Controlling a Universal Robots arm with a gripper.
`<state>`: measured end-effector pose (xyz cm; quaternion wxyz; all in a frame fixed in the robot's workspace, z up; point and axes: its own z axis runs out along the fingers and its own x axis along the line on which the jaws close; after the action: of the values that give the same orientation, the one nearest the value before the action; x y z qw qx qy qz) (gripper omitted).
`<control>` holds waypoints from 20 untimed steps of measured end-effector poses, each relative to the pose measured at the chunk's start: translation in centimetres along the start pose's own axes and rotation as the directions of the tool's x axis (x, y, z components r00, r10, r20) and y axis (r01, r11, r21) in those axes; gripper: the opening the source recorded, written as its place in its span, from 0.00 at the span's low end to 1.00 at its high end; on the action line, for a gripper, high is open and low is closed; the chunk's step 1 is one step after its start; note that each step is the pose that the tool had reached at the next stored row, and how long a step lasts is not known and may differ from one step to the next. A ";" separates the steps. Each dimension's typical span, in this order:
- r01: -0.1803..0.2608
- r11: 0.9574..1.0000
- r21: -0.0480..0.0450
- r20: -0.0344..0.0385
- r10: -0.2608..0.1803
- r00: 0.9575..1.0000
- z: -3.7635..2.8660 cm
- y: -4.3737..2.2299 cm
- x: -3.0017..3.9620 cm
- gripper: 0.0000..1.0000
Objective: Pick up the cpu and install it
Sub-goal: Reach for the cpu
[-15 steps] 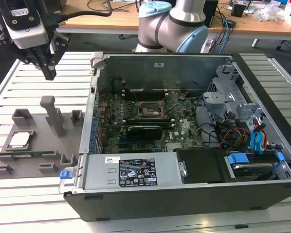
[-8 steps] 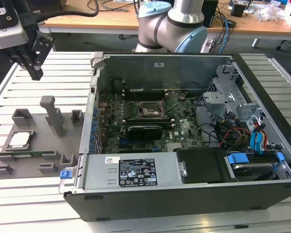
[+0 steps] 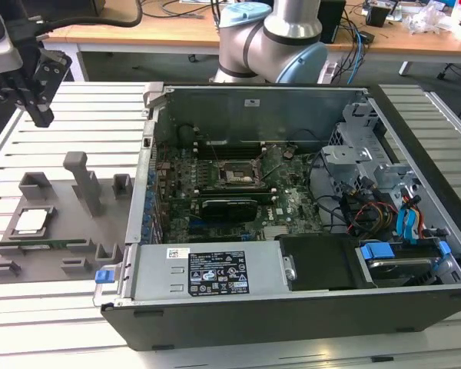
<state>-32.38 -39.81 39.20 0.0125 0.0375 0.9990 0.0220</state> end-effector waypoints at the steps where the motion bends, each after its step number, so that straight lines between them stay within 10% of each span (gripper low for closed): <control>1: 0.000 1.000 0.000 0.000 0.000 1.000 0.00 -0.01 0.22 0.11; 20: 0.000 1.000 0.000 0.000 0.000 1.000 -0.08 -0.33 4.99 0.11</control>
<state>-37.39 -39.77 39.15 0.0125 0.0374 0.9990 0.0220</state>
